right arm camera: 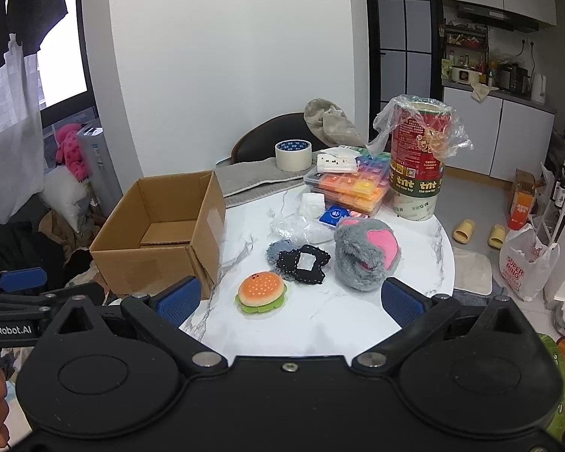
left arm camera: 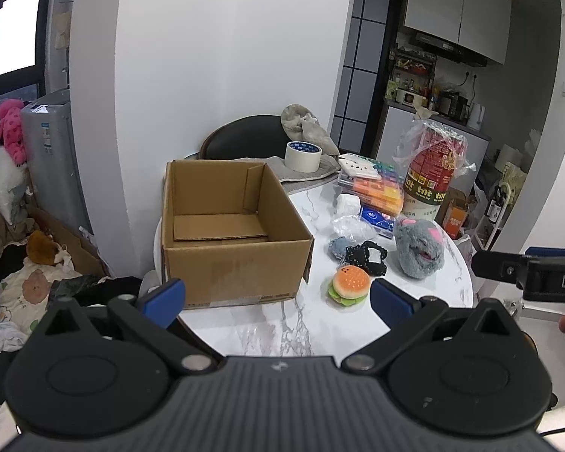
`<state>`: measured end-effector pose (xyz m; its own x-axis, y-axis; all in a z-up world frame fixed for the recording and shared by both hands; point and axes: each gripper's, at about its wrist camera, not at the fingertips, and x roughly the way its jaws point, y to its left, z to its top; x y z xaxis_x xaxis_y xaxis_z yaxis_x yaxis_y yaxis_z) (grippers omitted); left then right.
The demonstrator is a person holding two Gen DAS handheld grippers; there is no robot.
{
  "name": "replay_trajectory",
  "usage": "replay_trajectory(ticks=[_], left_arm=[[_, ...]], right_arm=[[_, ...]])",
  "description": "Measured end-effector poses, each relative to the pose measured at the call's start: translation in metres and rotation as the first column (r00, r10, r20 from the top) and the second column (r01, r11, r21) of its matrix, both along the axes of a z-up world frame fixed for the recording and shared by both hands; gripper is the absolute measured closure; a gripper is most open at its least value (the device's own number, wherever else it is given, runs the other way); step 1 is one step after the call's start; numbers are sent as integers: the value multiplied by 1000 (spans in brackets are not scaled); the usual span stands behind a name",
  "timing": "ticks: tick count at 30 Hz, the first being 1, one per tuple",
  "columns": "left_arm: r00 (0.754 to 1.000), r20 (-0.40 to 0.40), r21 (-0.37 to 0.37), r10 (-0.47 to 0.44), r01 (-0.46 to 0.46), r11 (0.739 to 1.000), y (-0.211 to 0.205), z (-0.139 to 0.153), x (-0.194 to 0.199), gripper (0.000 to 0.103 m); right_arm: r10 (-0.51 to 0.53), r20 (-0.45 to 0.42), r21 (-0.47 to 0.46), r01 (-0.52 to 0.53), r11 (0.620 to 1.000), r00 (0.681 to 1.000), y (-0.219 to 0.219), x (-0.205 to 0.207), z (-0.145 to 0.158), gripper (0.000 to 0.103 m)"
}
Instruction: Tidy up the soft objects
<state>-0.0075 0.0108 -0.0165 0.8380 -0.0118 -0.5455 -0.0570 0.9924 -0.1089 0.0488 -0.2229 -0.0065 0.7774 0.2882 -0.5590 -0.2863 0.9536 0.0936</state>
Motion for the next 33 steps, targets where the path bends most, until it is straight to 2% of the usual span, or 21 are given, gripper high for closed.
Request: replay_trajectory(ticks=[16,33], left_arm=[[1000,-9,21,2,-2,1000,0,-1,2,0],[1000,-16,19,7,-7,1000,-3,-3,-1,0]], right_arm=[[-11,-3,35,11,999,1000,-8,-5,-2,0],[-24,-6,23,25,999,1000,-13,-11,-7,0]])
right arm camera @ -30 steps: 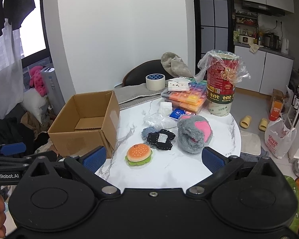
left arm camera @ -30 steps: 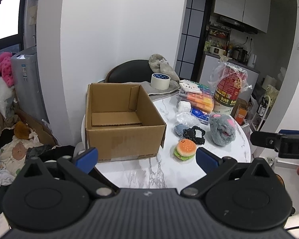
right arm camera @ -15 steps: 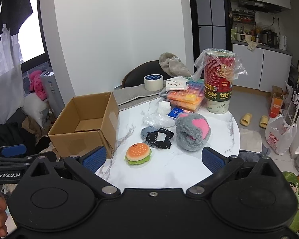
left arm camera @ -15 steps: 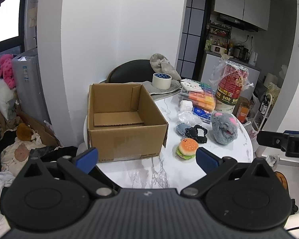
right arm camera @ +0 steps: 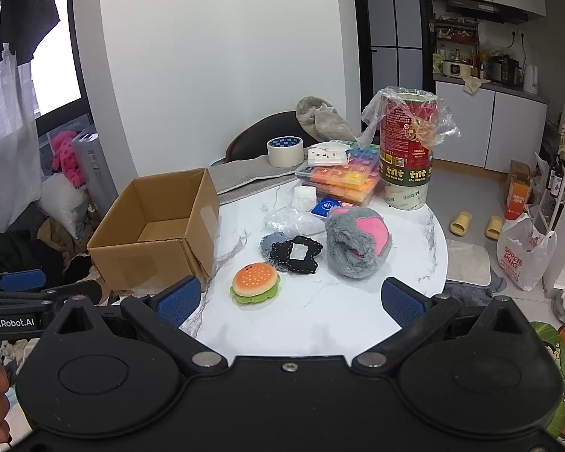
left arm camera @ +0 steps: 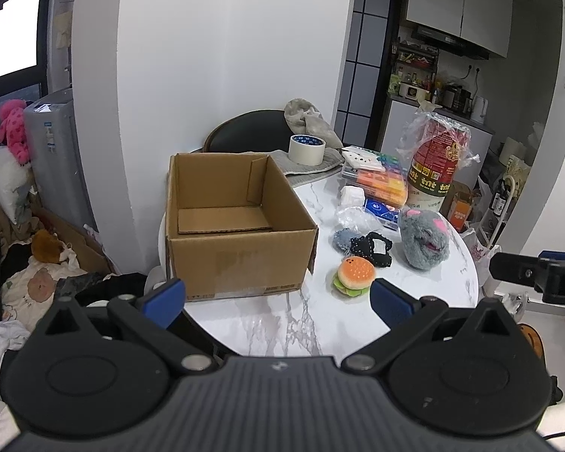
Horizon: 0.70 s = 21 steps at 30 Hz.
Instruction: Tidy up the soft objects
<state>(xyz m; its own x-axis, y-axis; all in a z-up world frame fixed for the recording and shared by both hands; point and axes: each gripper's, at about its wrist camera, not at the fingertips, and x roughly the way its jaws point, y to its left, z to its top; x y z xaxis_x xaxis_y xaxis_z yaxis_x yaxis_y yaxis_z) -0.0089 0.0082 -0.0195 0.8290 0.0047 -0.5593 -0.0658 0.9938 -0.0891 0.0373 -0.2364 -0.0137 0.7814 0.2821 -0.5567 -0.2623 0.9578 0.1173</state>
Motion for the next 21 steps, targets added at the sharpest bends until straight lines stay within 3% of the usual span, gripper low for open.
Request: replay_trajectory(ticks=[21], left_arm=[[1000,-23,-14,-11,11,1000,1,-2,12,0]], right_arm=[[-5,-18,-2,5,1000,1000,-4,12,-5,0]])
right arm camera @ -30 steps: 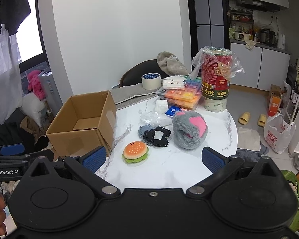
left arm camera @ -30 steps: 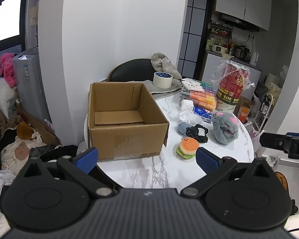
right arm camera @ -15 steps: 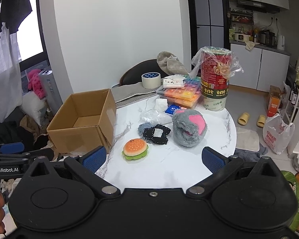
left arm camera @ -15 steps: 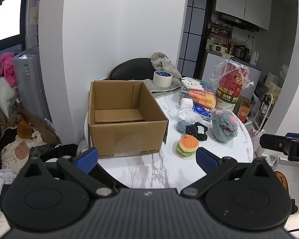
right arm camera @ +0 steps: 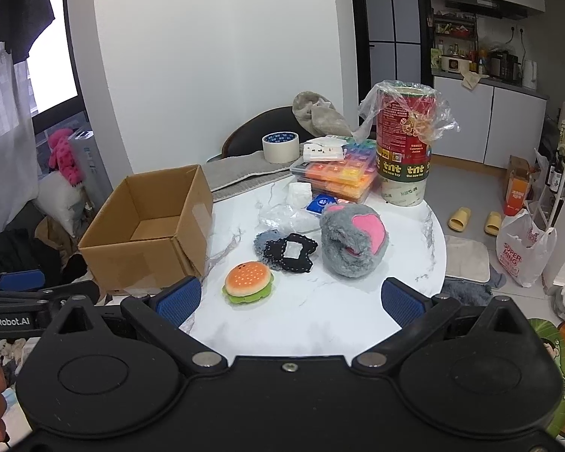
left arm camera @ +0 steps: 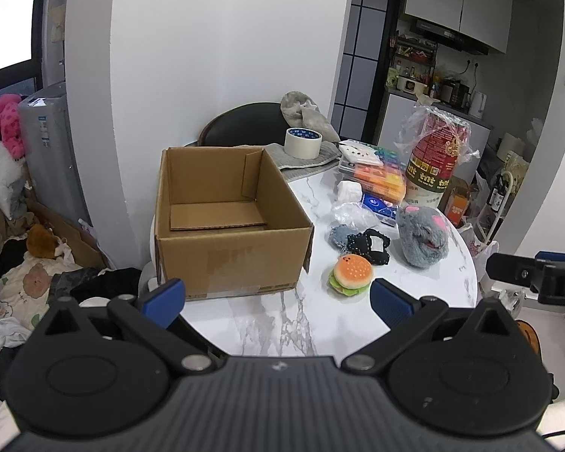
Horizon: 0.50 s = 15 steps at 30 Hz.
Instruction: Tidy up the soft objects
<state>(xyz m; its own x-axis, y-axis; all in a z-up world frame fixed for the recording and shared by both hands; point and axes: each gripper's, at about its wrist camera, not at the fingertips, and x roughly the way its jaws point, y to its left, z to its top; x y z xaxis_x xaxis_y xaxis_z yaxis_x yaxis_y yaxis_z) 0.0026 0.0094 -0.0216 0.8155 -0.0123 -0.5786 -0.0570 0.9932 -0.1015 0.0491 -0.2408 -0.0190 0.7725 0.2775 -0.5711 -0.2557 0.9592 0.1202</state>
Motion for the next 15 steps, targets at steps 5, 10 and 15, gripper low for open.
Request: replay_trajectory(ticks=[5,10,15], left_arm=[[1000,-6,-13,-15,15,1000,0,0,11,0],[999,-32,-19,-36,35,999,-4,-6,25,0],[996,-58,-25,-67,66,997,-10,-17,39,0]], right_arm=[[2,-20,10,-2,1000,1000,-2,11,-2,0],[13,-29,16,-13,1000,999,-3,24,-7,0],[26,-50,27,-25,999,998,-10,41,-21,0]])
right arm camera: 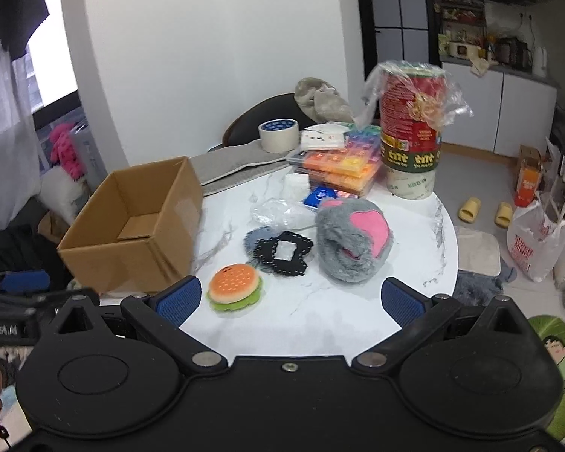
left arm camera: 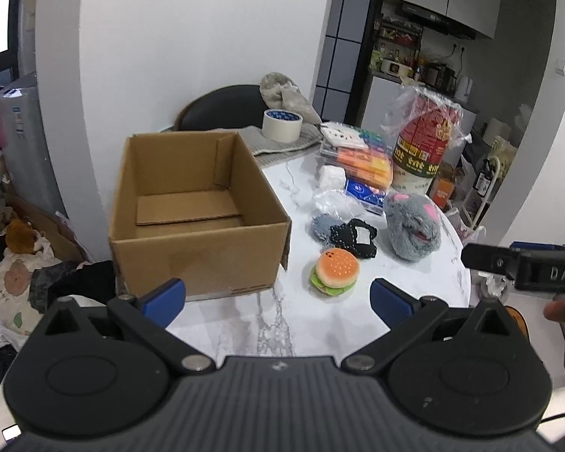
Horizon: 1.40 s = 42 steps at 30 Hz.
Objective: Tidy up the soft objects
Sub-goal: 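Grasp the plush hamburger with the left tool while the right tool grasps the black stitched fabric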
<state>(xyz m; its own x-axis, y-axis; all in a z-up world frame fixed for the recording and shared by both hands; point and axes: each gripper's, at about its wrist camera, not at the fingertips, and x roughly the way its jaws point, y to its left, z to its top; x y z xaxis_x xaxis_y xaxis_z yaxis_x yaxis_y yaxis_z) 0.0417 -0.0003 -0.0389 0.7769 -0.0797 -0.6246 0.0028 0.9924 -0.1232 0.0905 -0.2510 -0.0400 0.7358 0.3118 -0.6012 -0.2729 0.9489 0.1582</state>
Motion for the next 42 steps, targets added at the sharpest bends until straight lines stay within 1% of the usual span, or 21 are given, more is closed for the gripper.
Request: replay_trajectory(ticks=[5,8,13,21,23,27,30,33,37,39,42], left_arm=[[1000,-24,3,-5,6,1000,-5,-13,16,0],[999,-39,-1,5,-5,1000,-2,-20,25,0],[998,-60,-41,0,-2,999,0,-30,41,2],[994,-59,-51,-93,90,995,-28,-43,61,2],[993,-55,-46,-103,100,994,-34,-48,66,3],[991,-70,-56,-117,113,992,-42,-60,80,11],[988,-82,-62,-130,125,990,-48,-69,90,13],[987,-90,-58,-132,128,990,-54,-79,99,14],[988,-94,-45,-123,119,992,-60,-88,110,22],[988,-93,-27,-120,118,993,-64,-93,113,23],[989,-95,-14,-112,111,994,-66,-99,116,33]], right_arm=[[15,-13,11,-15,1000,1000,-6,17,-12,0],[24,-31,34,-23,999,999,-10,26,-20,0],[42,-47,51,-39,998,998,-10,41,-35,1],[78,-84,88,-71,994,993,-11,62,-53,8],[89,-92,102,-80,992,992,-11,67,-57,13],[107,-111,136,-92,986,988,-13,78,-65,17],[117,-127,166,-95,982,985,-15,87,-71,22],[123,-143,199,-94,976,982,-18,94,-77,29],[127,-168,209,-90,974,978,-18,103,-82,38],[133,-172,203,-97,974,976,-16,107,-83,39],[136,-182,198,-99,975,974,-13,113,-85,39]])
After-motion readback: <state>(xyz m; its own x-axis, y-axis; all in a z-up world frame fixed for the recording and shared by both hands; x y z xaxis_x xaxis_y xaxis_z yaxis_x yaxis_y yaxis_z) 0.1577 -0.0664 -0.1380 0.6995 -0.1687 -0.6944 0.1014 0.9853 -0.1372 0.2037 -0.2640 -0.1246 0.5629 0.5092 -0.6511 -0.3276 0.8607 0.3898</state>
